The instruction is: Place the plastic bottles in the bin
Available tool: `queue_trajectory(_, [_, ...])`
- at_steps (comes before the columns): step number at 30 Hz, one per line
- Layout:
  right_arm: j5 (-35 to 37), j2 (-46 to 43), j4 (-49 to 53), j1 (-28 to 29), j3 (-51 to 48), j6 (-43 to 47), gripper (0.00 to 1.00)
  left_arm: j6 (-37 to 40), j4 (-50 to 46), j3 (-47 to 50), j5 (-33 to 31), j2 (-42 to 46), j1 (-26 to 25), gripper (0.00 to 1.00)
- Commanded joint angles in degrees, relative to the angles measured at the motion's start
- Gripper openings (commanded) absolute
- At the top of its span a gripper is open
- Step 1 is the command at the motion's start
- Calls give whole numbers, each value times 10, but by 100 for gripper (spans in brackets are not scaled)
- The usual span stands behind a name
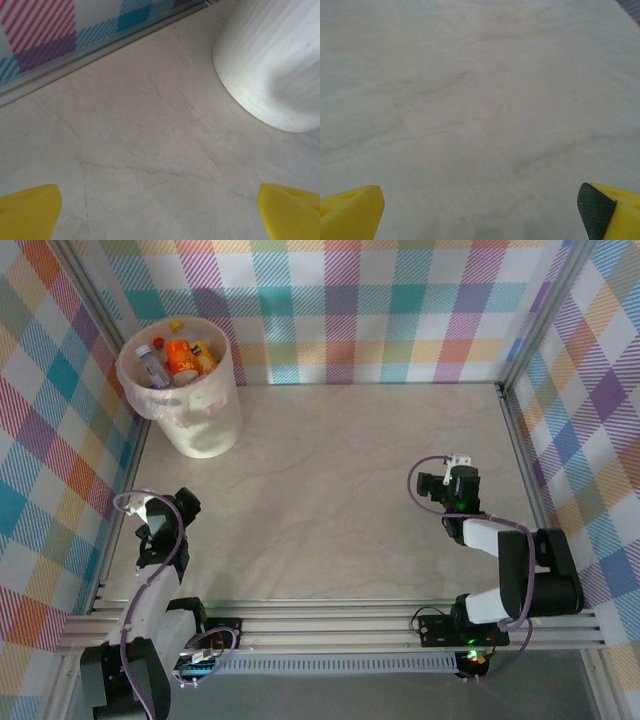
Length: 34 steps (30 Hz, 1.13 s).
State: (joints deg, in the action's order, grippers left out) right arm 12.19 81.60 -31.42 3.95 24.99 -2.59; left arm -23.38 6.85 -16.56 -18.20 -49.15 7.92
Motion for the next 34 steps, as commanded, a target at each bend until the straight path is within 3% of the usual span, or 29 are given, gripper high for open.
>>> queue_trajectory(1, [-86,33,-95,-13,12,29,100,74,166,24,27,-33,-20,100])
queue_trajectory(7, [-147,68,-259,-24,-61,40,100,153,229,0,42,-133,-67,100])
queue_trajectory(11, [-114,64,-162,-32,-15,17,100,198,332,-7,65,-221,-89,100])
queue_trajectory(18, [-113,64,-167,-34,-17,16,100,247,491,-37,104,-414,-121,100])
queue_trajectory(20, [-114,64,-167,-33,-17,17,100,242,411,-62,103,-400,-122,100])
queue_trajectory(22, [-115,64,-167,-33,-17,17,100,240,392,-74,94,-403,-122,100])
queue_trajectory(34, [-117,64,-164,-33,-16,17,100,238,403,-71,88,-406,-123,100])
